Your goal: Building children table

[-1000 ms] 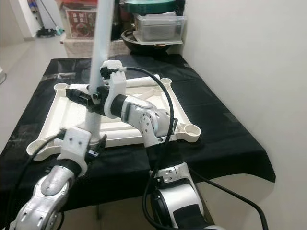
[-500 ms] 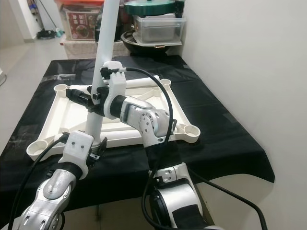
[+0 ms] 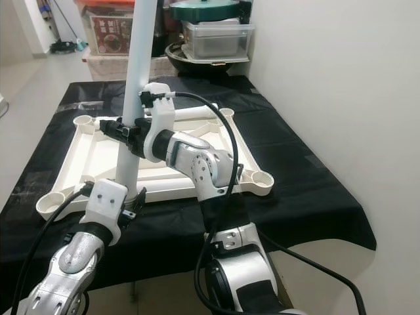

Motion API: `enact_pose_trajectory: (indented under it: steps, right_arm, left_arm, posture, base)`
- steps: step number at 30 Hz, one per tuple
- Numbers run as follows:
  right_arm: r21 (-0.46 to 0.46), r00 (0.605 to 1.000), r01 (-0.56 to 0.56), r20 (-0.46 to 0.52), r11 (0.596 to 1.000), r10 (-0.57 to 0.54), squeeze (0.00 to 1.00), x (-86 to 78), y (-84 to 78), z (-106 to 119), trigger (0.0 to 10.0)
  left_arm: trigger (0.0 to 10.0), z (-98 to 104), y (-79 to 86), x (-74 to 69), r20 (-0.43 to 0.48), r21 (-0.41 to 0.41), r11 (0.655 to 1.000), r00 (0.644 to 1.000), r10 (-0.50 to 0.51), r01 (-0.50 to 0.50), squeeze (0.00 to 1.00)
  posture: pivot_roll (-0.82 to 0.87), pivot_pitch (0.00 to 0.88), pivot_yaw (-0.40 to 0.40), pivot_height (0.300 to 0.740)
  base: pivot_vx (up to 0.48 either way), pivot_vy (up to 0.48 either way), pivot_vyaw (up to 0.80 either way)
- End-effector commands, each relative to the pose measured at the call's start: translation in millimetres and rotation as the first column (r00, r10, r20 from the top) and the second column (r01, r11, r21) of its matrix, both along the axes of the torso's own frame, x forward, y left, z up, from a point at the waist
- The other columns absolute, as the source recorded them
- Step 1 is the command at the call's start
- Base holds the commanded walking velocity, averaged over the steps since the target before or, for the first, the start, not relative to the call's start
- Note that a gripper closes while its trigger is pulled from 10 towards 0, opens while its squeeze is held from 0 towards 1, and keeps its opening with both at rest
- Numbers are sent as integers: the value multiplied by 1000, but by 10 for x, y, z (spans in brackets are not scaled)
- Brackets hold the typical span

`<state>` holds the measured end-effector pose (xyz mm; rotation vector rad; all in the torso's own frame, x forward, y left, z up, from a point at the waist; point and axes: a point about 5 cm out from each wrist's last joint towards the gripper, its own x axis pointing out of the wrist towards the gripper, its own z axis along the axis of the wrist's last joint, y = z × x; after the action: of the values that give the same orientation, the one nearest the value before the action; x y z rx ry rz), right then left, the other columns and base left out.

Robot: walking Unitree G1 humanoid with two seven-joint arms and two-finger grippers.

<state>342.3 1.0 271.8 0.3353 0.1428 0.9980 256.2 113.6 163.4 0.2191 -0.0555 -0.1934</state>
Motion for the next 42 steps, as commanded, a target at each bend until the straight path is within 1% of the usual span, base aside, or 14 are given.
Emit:
enact_pose_trajectory:
  steps: [1,2,10,11,16,17,18,19,20,21,24,27,33,42]
  right_arm:
    - [21,999,-53,-6,998,54,0,-55,95,16,0]
    - [22,999,-54,-6,998,54,0,-55,95,17,0]
    - [33,999,-37,3,999,37,0,-35,66,36,0]
    - [34,999,-34,5,999,34,0,-30,59,38,0]
    - [52,1000,8,16,999,-8,0,20,1,65,0]
    - [67,997,62,45,996,-65,0,72,-57,97,0]
    - [67,997,62,45,996,-65,0,72,-57,97,0]
    - [83,988,132,66,988,-137,0,136,-133,129,0]
    - [90,971,213,92,973,-221,0,207,-225,150,10000]
    - [90,971,213,92,973,-221,0,207,-225,150,10000]
    - [84,910,365,177,927,-374,0,319,-424,167,10000]
    - [81,853,431,286,899,-435,0,323,-543,138,10000]
    - [38,826,467,338,884,-451,0,269,-584,-28,10000]
    - [31,805,497,357,867,-474,0,270,-579,-153,10000]
  left_arm:
    - [10000,-67,-15,-6,-46,-14,1000,999,-12,11,290]
    - [10000,-75,-13,-6,-53,-17,1000,999,-11,11,1000]
    - [10000,-103,97,-19,-54,-3,999,997,53,-53,1000]
    - [10000,-107,114,-19,-55,3,998,996,64,-64,0]
    - [10000,-139,179,-36,-66,17,995,993,98,-98,0]
    - [10000,-159,207,-52,-73,16,993,990,117,-116,0]
    - [10000,-159,207,-52,-73,16,993,990,117,-116,0]
    - [10000,-176,222,-71,-81,7,992,989,127,-127,0]
    - [10000,-187,222,-93,-83,0,992,988,129,-130,0]
    - [10000,-187,222,-93,-83,0,992,988,129,-130,0]
    - [10000,-182,237,-117,-69,-11,986,984,167,-169,0]
    - [10000,-149,270,-112,-48,-38,977,977,209,-211,0]
    - [10000,-90,355,-97,-36,-86,956,959,279,-282,0]
    - [10000,-31,341,-75,-22,-105,951,956,291,-292,0]
  posture:
    - [-12,0,-18,740]
    - [-12,0,-18,740]
    - [-11,0,-17,740]
    - [-11,0,-17,740]
    - [-10,0,-17,740]
    - [-9,0,-15,740]
    - [-9,0,-15,740]
    - [-9,0,-15,740]
    - [-8,0,-10,740]
    - [-8,0,-10,740]
    - [-8,0,-13,740]
    - [-9,0,-11,740]
    - [-7,0,-19,740]
    - [-8,0,-19,740]
  base:
    - [0,0,0]
    - [0,0,0]
    - [0,0,0]
    - [0,0,0]
    - [0,0,0]
    - [0,0,0]
    - [0,0,0]
    - [0,0,0]
    - [0,0,0]
    - [0,0,0]
    - [0,0,0]
    - [0,0,0]
    - [0,0,400]
    - [0,0,800]
